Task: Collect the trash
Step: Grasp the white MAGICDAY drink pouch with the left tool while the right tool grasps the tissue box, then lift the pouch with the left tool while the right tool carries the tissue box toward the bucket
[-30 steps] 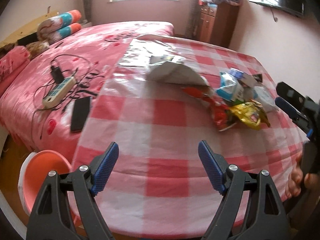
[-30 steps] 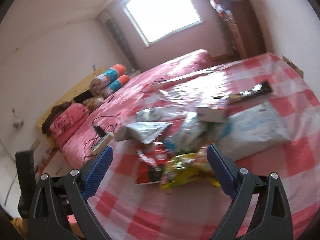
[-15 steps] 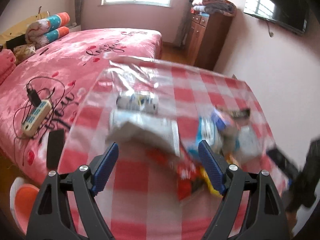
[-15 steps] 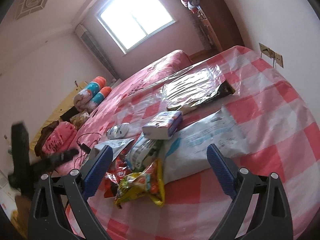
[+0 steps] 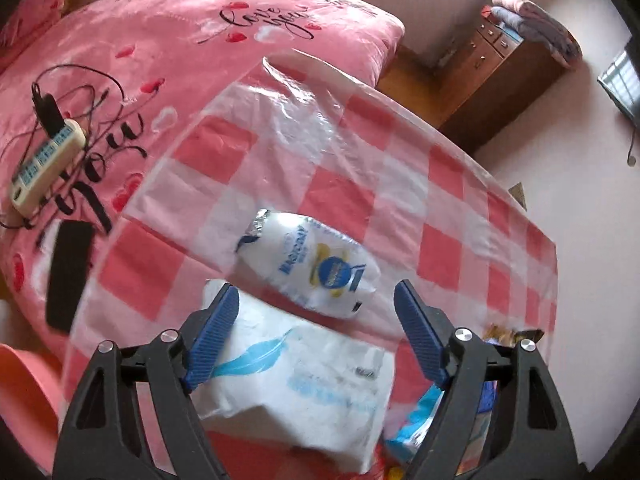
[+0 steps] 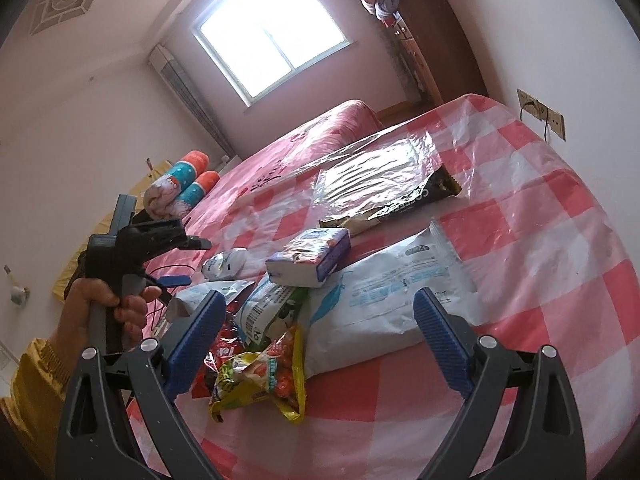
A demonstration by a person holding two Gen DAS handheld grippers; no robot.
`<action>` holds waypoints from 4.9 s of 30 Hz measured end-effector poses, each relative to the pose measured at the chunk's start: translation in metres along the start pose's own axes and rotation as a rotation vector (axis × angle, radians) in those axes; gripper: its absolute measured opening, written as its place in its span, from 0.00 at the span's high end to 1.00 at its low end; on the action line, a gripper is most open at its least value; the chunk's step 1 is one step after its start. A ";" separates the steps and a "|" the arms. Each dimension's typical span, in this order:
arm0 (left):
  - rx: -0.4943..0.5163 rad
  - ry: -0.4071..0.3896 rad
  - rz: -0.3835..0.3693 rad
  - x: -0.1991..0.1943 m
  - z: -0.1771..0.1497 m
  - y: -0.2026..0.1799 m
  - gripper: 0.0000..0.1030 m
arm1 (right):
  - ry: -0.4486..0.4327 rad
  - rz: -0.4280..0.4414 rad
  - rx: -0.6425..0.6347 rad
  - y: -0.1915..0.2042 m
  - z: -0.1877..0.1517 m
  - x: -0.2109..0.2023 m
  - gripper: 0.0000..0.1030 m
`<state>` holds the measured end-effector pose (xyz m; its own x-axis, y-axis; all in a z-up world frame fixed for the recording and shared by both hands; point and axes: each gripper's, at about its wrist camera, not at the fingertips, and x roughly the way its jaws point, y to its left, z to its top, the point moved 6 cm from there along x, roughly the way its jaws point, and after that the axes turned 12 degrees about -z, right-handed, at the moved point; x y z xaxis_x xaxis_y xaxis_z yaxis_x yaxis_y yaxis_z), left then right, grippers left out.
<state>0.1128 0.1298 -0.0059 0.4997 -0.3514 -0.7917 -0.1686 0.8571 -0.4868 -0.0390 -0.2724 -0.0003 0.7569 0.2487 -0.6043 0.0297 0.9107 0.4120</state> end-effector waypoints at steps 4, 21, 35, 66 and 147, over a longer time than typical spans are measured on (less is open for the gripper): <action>-0.011 0.029 0.023 0.022 0.004 -0.004 0.22 | 0.009 0.011 0.012 -0.004 0.001 0.002 0.09; 0.181 0.018 0.208 0.066 0.030 -0.031 0.29 | 0.036 0.018 0.033 -0.014 0.000 0.008 0.09; 0.300 0.034 0.175 0.065 -0.006 -0.056 0.39 | 0.064 -0.005 0.085 -0.030 0.000 0.014 0.09; 0.555 0.085 -0.046 0.009 -0.147 -0.102 0.41 | 0.019 -0.063 -0.102 -0.003 0.008 0.023 0.09; 0.287 -0.138 -0.079 -0.153 -0.185 0.144 0.42 | 0.173 0.168 -0.540 0.221 -0.133 -0.009 0.47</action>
<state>-0.1451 0.2368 -0.0231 0.6151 -0.3836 -0.6889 0.1122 0.9074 -0.4051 -0.1261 -0.0291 0.0052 0.6035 0.4129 -0.6821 -0.4523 0.8818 0.1336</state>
